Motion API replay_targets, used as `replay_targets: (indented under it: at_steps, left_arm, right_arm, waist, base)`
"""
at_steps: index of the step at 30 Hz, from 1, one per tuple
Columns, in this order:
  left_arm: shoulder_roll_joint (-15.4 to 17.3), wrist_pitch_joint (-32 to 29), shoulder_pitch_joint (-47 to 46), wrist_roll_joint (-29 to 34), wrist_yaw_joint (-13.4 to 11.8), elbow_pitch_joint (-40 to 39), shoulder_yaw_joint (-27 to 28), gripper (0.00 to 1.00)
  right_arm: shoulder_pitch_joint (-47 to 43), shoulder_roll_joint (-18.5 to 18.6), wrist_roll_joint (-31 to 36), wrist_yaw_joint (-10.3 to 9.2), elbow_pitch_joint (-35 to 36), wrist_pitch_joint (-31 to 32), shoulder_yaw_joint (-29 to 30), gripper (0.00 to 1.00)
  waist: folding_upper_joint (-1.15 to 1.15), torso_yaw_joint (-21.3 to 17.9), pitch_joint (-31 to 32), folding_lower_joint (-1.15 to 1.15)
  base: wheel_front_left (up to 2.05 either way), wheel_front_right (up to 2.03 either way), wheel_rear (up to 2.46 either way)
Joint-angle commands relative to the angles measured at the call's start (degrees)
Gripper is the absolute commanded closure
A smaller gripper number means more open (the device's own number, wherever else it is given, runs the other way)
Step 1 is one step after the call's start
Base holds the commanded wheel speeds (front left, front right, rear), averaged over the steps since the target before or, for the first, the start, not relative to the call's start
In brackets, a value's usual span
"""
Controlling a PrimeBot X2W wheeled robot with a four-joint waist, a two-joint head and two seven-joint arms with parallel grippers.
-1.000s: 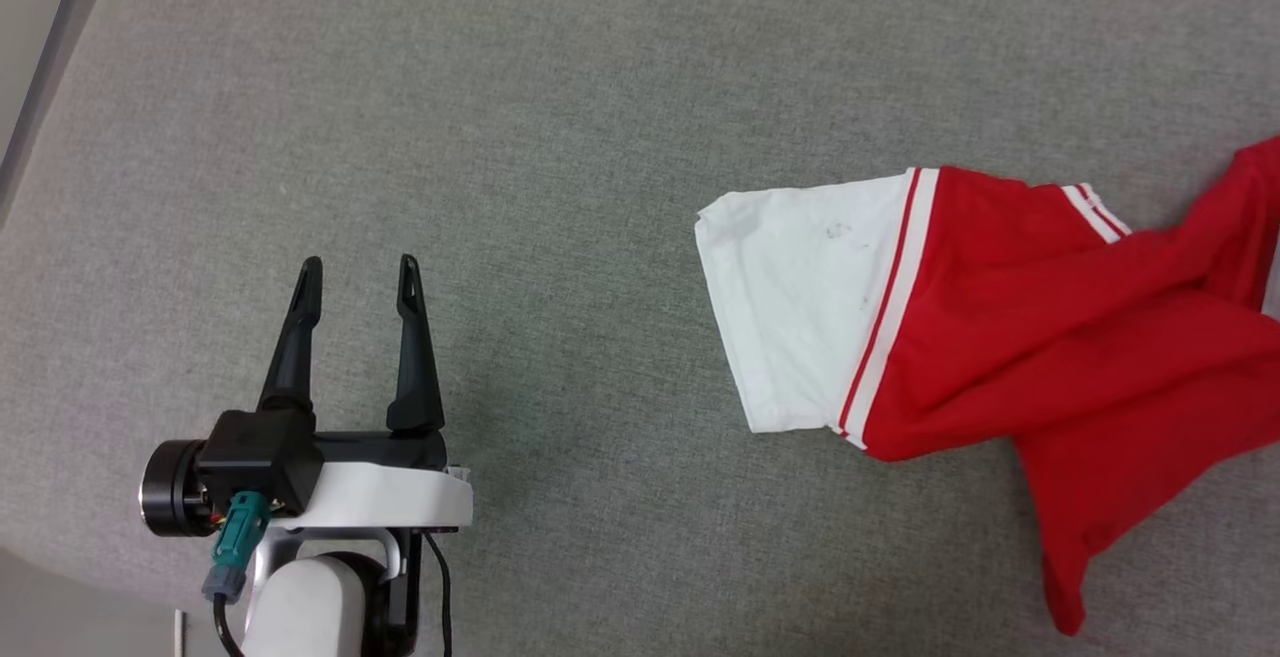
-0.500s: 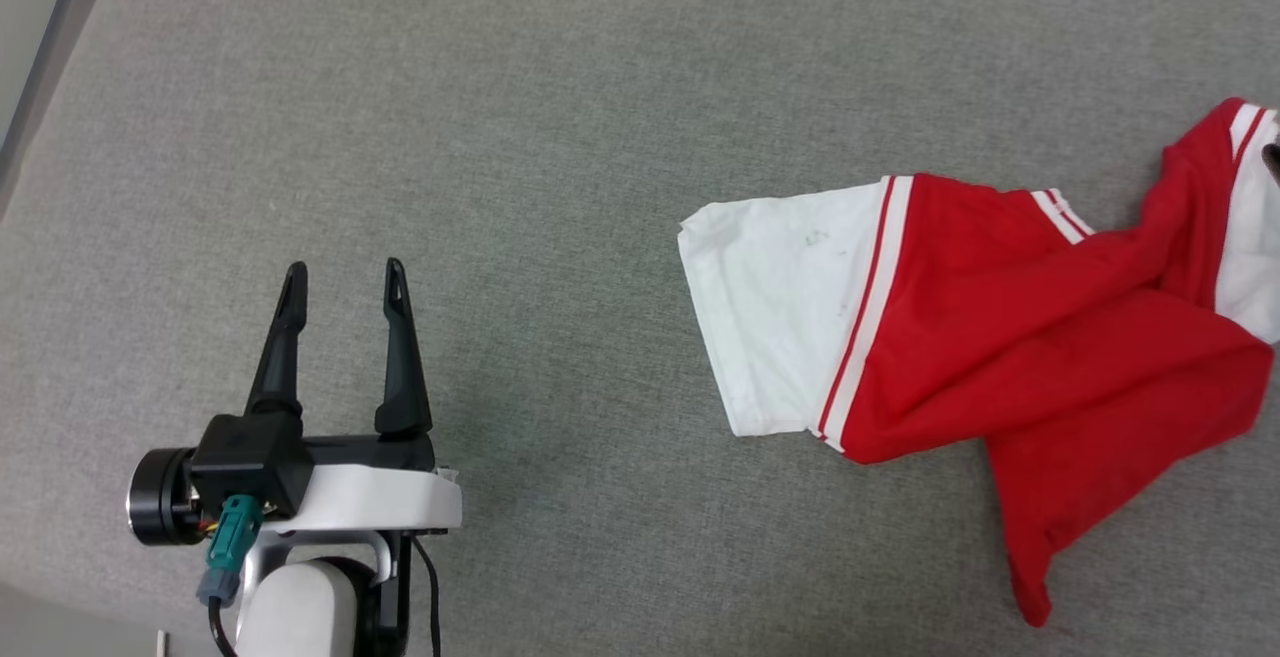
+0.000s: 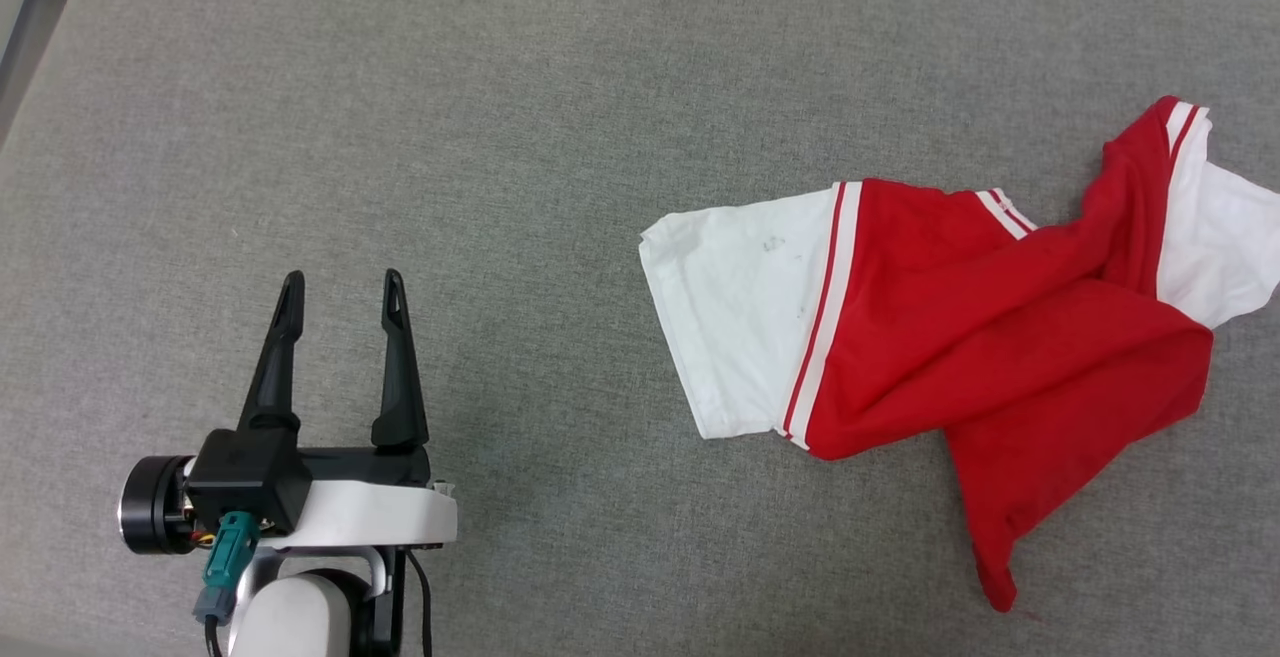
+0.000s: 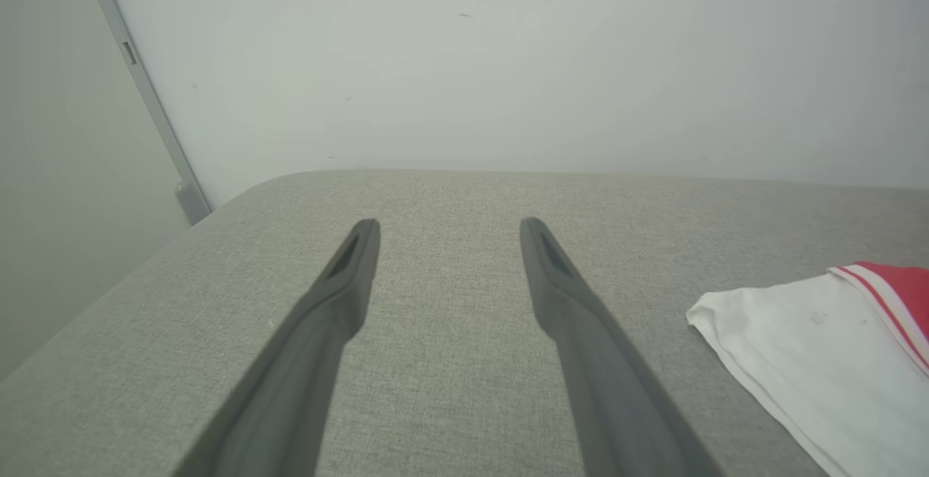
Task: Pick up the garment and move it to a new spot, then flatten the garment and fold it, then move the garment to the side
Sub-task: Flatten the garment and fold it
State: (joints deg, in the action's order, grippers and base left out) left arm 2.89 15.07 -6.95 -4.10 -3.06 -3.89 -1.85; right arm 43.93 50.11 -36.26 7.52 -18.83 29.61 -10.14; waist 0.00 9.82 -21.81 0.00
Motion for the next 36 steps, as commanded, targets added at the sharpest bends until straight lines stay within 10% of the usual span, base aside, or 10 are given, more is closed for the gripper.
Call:
replay_targets:
  at_steps: [1, 14, 33, 34, 35, 36]
  left_arm:
    - [-0.02, 0.13, 0.03, 0.23, 0.19, -0.29, -0.14, 0.00]
    - [-0.03, 0.13, -1.69, -0.19, -0.10, -1.39, -1.63, 0.00]
    - [-0.03, 0.13, -4.69, -0.42, -0.85, -2.01, -2.24, 0.00]
    - [-0.03, 0.13, -4.61, -0.33, -0.89, -1.90, -2.14, 0.00]
    - [-0.03, 0.13, -4.55, -0.26, -0.88, -1.81, -2.06, 0.00]
    - [-0.04, 0.13, -4.61, -0.19, -0.83, -1.70, -2.05, 0.00]
  right_arm:
    - [0.49, 0.00, -0.44, -0.06, 0.14, 0.66, -0.03, 0.00]
    - [0.35, -0.03, -3.34, -0.06, 1.75, 28.28, -2.20, 0.00]
    - [-8.38, -4.04, -1.39, 0.06, 0.16, 33.45, -6.46, 0.00]
    - [-8.71, -4.04, -1.48, 0.06, 0.18, 33.28, -6.58, 0.65]
    - [-8.71, -3.98, -1.40, 0.06, 0.46, 32.60, -6.58, 1.00]
    - [-8.49, -3.83, -1.43, 0.06, 0.61, 31.89, -6.34, 1.00]
  waist:
    - [0.00, 0.04, -0.20, 0.00]
    - [0.00, 1.84, -3.97, 0.00]
    - [0.00, 4.30, -9.15, 0.00]
    - [0.00, 4.21, -9.02, 0.00]
    - [0.00, 4.09, -8.92, 0.00]
    - [0.00, 4.01, -8.79, 0.00]
  base:
    - [0.00, 0.00, 0.00]
    - [0.00, 0.00, 0.00]
    - [0.00, 0.00, 0.00]
    - [0.00, 0.00, 0.00]
    - [0.00, 0.00, 0.00]
    - [0.00, 0.00, 0.00]
